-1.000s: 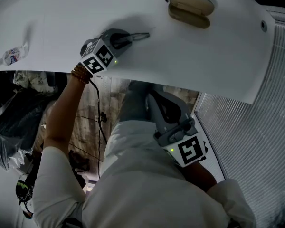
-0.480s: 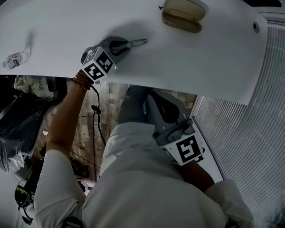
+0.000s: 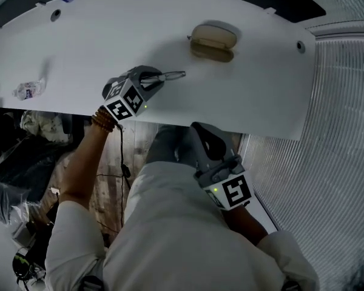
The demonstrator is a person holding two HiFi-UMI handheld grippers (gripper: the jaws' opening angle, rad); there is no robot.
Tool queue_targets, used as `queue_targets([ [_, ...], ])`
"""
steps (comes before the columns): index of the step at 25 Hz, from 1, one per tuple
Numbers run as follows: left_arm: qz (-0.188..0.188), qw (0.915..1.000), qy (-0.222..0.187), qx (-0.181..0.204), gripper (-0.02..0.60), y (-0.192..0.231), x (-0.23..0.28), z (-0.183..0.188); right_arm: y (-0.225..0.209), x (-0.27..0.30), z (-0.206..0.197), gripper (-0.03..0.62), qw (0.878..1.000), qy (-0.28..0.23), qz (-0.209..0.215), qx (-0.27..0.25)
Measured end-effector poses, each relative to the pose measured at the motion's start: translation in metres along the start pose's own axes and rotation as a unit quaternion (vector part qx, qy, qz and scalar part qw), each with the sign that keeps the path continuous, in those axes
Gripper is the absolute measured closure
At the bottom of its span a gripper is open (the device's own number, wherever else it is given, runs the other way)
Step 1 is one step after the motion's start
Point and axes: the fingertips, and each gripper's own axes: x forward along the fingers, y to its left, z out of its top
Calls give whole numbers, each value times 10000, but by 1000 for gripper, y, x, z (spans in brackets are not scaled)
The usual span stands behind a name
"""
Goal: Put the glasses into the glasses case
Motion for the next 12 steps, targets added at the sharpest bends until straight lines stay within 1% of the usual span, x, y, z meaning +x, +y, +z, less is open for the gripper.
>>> queue_targets([
  [5, -31, 9994, -147, 298, 480, -2, -21, 44, -13, -14, 17, 592, 9993, -99, -221, -281],
  [12, -148, 9983, -228, 524, 480, -13, -33, 79, -14, -25, 29, 592, 9984, -185, -311, -432],
])
